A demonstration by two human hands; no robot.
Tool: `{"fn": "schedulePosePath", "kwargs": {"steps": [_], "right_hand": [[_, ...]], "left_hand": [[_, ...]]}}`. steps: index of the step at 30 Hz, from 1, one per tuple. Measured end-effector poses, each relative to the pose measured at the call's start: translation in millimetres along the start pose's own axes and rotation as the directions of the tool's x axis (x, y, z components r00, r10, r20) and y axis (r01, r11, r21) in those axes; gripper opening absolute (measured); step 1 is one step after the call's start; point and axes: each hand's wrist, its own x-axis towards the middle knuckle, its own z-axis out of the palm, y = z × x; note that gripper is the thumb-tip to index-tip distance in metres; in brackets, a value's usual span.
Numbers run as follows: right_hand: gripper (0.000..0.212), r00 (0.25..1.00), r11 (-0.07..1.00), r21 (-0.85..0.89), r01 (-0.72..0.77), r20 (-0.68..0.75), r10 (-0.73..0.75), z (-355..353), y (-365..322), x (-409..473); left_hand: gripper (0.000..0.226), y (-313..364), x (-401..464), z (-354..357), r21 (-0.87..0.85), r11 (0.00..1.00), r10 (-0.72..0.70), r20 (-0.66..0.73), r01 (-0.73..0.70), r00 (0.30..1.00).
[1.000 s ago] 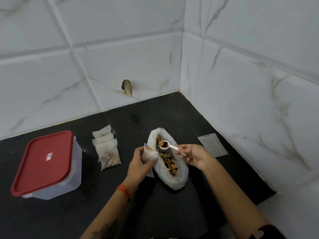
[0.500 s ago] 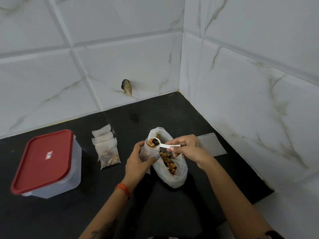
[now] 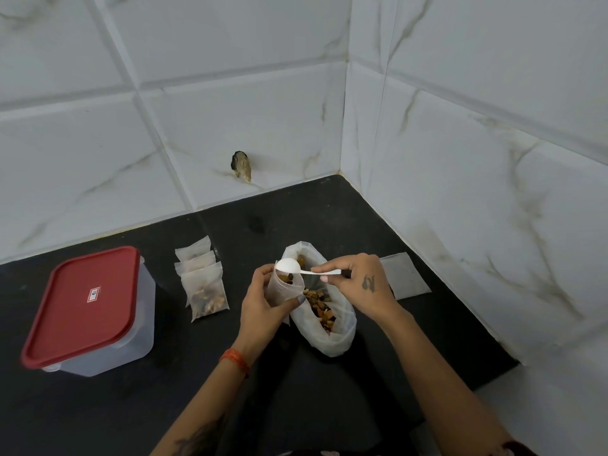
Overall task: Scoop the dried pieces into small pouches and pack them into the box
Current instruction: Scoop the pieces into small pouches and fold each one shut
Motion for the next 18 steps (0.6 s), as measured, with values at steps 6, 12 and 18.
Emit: {"fn": "schedulePosePath", "kwargs": {"steps": [6,12,18], "right_hand": [[0.022,0.947,0.822,0.478,-0.310,0.077,0.313,-8,2,-3],[0.015,0.798,0.691,0.433,-0.579,0.129,0.588,-3,20,-7],[0.012,0.816,0.818,0.019,-0.575,0.088,0.571,10,32,-8]], "left_hand": [[0.063,0,-1,-1,-0.033,0.999,0.029,-0.014,-0.029,0.999],[0.074,-3,-5,1,-0.014,0.997,0.071,-0.093,-0.073,0.993],[0.077,-1,-8,2,0.010,0.997,0.075,-0.080,-0.074,0.994]]}}
